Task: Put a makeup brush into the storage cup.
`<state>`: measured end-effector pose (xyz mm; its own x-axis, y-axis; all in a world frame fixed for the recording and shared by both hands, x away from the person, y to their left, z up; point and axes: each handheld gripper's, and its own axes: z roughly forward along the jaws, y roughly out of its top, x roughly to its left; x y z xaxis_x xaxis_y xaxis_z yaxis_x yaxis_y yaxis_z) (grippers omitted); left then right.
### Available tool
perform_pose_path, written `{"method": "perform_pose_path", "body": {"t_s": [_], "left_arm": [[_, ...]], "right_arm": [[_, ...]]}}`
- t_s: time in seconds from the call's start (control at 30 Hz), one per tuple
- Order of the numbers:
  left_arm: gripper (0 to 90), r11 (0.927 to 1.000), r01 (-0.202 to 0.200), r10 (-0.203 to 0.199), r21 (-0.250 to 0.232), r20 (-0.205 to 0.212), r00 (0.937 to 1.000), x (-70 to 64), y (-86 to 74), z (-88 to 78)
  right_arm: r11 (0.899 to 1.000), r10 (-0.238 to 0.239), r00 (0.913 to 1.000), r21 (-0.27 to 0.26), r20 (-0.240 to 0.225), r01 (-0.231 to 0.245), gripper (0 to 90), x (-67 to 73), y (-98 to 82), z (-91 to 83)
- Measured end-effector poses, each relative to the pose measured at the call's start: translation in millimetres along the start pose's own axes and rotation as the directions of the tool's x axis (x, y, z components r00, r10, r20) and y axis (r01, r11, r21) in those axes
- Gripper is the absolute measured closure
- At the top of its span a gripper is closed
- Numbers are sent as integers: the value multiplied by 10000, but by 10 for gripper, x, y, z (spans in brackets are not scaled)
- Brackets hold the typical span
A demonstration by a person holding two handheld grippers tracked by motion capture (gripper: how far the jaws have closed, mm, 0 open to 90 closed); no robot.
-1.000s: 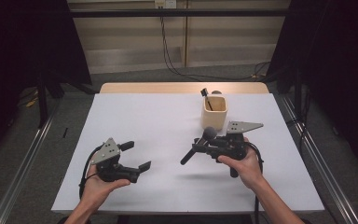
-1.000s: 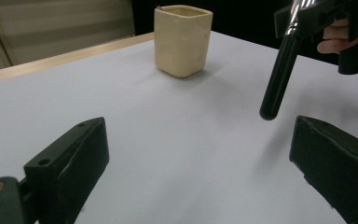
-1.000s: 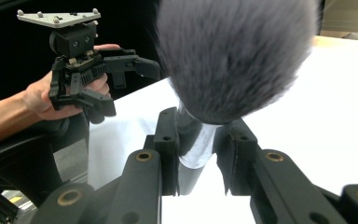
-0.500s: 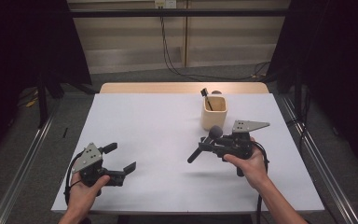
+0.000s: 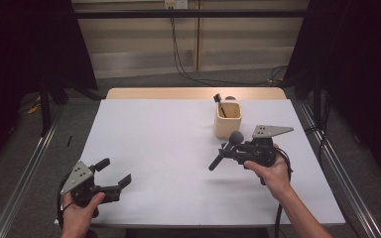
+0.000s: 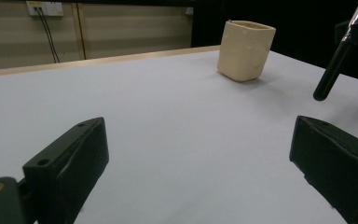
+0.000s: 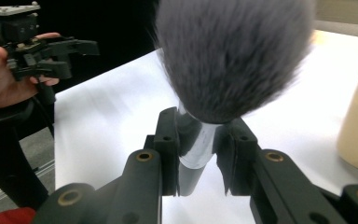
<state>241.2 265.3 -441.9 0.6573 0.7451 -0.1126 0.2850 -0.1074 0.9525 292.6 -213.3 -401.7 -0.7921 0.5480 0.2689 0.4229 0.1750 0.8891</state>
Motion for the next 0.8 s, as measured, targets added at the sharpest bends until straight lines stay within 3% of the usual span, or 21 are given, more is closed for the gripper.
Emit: {"method": "perform_pose_path", "body": {"t_s": [0.1,0.23,0.3,0.43,0.8], "left_arm": [[44,9998,154,-154,-97,-5,9999,18,-8,-14],[42,9998,-47,50,-170,140,9999,16,5,-52],[40,9997,-181,181,-161,21,9998,-13,7,-67],[38,9996,-79,81,-263,78,9999,-11,17,-64],[39,9991,-393,391,-141,-115,9992,-6,1,-50]], "right_arm": [[10000,14,9999,-21,138,-14,720,-33,12,-45],[9999,21,9990,-118,457,-16,720,-87,44,-135],[9998,46,9986,-184,529,-37,720,-105,62,-177],[9998,51,9966,-184,828,-36,720,-165,113,-256],[9987,179,9916,-490,1280,-117,720,-333,276,-323]]}}
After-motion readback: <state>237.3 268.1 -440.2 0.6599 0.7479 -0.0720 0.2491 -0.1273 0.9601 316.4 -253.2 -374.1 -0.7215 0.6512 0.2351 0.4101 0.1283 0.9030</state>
